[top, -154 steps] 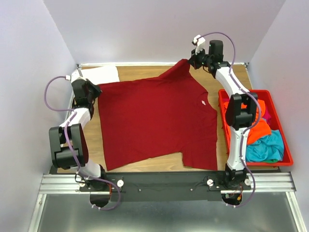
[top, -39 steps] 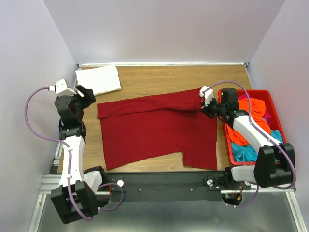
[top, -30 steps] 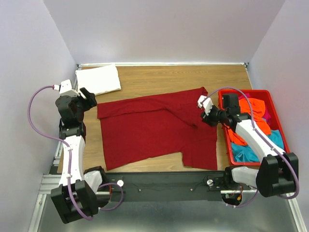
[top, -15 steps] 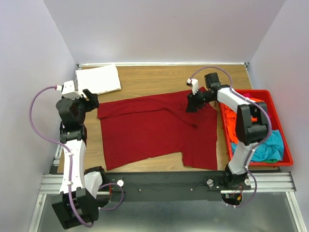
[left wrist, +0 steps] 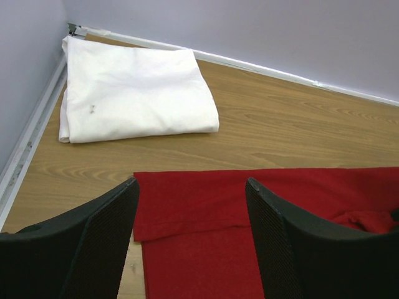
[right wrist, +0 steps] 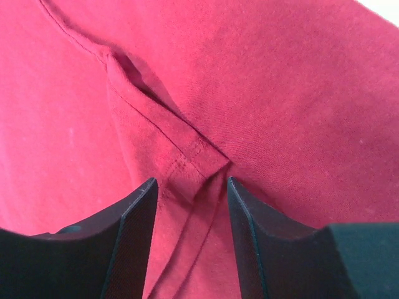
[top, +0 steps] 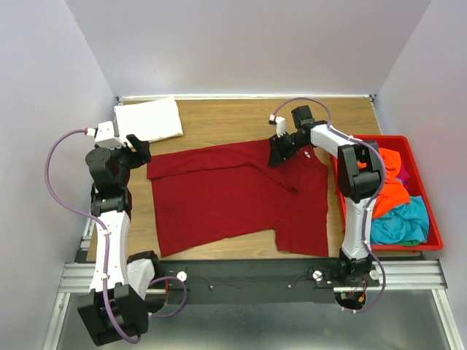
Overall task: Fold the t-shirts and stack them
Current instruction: Fold the tshirt
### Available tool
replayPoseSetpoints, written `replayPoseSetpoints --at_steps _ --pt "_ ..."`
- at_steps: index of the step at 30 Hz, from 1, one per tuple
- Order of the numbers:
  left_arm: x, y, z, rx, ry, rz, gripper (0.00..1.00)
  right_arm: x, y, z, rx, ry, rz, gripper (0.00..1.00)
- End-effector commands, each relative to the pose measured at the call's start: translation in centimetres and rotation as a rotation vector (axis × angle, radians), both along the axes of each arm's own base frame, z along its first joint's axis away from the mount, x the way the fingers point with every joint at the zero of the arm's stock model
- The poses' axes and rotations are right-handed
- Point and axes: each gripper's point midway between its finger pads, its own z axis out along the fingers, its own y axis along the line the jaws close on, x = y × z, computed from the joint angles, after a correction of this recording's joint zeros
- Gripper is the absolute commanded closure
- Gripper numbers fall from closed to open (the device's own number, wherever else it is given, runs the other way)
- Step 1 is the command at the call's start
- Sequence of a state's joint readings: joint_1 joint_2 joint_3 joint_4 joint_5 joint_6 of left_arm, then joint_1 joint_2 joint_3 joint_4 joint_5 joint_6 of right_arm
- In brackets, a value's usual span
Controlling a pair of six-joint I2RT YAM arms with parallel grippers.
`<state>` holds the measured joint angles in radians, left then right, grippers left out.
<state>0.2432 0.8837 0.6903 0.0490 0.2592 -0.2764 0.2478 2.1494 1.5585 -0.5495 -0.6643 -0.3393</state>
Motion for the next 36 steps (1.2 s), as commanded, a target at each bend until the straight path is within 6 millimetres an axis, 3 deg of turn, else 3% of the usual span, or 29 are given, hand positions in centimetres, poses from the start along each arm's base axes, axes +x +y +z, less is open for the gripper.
replayPoseSetpoints --at_steps 1,6,13,17,19,22,25,28,30,31,35,36 --pt "0.1 -0.7 0.4 0.008 -0.024 -0.035 0.24 -0.4 0.2 -1.0 -0.031 0.047 -0.01 0.46" --pt "0.0 -0.7 0.4 0.009 -0.025 -0.035 0.24 -1.3 1.3 -0.8 -0.027 0.053 0.027 0.61" --pt "-0.1 -0.7 0.4 0.011 -0.027 -0.032 0.24 -1.5 1.2 1.5 -0.028 -0.003 0.039 0.83" --pt "0.0 -0.7 0.4 0.011 -0.026 -0.032 0.24 -2.1 1.2 3.3 -0.028 -0.042 0.053 0.91" --pt "0.0 -0.7 0.4 0.011 -0.027 -0.035 0.24 -3.4 2.0 3.9 -0.026 -0.049 0.094 0.92" --pt "-0.1 -0.8 0.6 0.012 -0.029 -0.035 0.24 -5.7 3.2 4.2 -0.019 -0.051 0.174 0.92" --pt "-0.1 -0.7 0.5 0.012 -0.029 -0.031 0.24 -9.6 5.1 3.3 -0.037 -0.024 0.301 0.91" --pt "-0.1 -0.7 0.6 0.015 -0.029 -0.028 0.24 -13.1 6.6 1.6 -0.091 -0.006 0.419 0.77" --pt "-0.2 -0.5 0.7 0.019 -0.031 -0.021 0.24 -14.2 6.9 1.1 -0.132 -0.006 0.459 0.67" --pt "-0.2 -0.5 0.7 0.02 -0.031 -0.021 0.24 -14.2 6.9 1.2 -0.137 -0.009 0.455 0.64" --pt "-0.3 -0.5 0.7 0.024 -0.032 -0.017 0.24 -10.2 5.1 4.0 -0.17 -0.096 0.327 0.53" --pt "-0.3 -0.5 0.7 0.026 -0.032 -0.02 0.24 -7.3 3.4 5.6 -0.147 -0.123 0.237 0.53"
